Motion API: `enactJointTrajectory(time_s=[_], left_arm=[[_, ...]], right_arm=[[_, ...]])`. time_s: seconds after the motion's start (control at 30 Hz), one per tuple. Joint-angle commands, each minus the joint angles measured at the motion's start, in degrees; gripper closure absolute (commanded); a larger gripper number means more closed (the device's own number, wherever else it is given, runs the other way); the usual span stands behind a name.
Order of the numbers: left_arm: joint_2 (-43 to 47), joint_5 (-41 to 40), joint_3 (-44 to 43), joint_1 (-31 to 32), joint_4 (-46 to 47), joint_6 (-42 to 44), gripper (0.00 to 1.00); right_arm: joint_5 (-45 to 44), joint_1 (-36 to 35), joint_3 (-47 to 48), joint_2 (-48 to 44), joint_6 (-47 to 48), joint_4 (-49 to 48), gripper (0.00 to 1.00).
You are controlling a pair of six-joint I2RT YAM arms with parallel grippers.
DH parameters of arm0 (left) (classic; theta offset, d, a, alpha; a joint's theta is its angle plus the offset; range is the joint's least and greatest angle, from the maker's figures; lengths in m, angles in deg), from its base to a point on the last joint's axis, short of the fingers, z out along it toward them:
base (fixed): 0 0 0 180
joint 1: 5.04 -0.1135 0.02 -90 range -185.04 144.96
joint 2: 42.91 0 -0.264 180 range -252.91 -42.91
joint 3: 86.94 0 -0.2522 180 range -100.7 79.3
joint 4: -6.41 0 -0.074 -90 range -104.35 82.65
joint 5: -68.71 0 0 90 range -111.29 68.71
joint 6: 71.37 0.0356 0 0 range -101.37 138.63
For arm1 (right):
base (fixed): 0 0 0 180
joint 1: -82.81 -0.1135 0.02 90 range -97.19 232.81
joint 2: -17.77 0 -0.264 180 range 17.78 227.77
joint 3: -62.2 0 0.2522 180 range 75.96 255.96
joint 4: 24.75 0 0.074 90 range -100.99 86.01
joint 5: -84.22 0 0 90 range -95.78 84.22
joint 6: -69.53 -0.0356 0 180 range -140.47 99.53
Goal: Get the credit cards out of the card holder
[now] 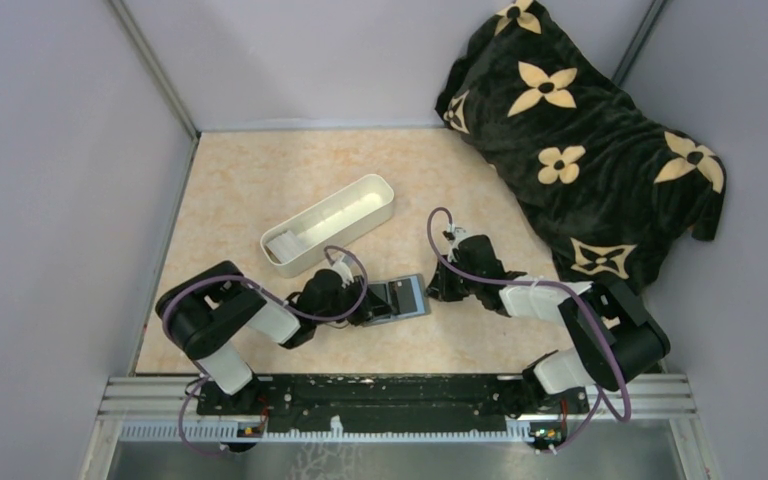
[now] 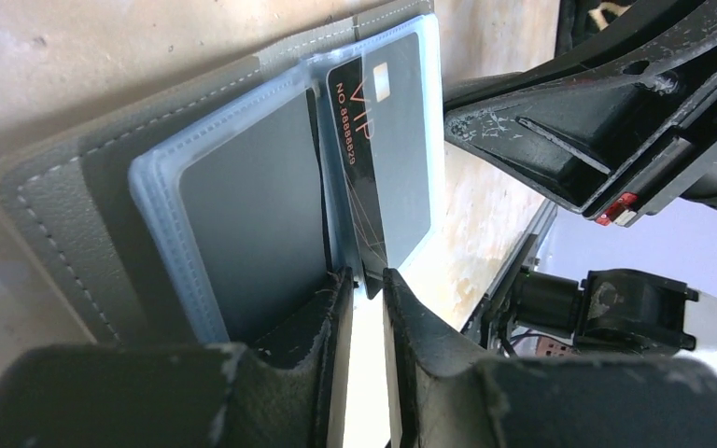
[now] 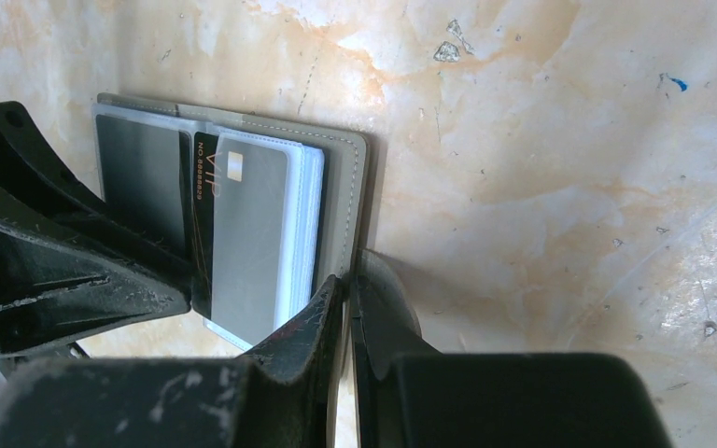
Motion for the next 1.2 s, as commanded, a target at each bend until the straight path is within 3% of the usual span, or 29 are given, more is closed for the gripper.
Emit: enactJointTrajectory(time_s=[0.0, 0.5, 1.17], left_arm=[[-3.4, 1.0, 2.8, -0.2, 3.7, -1.4, 0.75], [-14.7, 3.6, 7.4, -1.8, 30.7, -5.6, 0.75], [-16.1, 0.7, 2.9, -2.6, 29.9, -0.3, 0.75]], right_arm=[[0.2, -0.3, -1.2, 0.0, 0.5, 1.4, 0.91], [0.3, -0.6, -2.1, 0.0, 0.4, 1.0, 0.92], [0.3, -1.8, -2.0, 2.1, -0.3, -0.4, 0.91]])
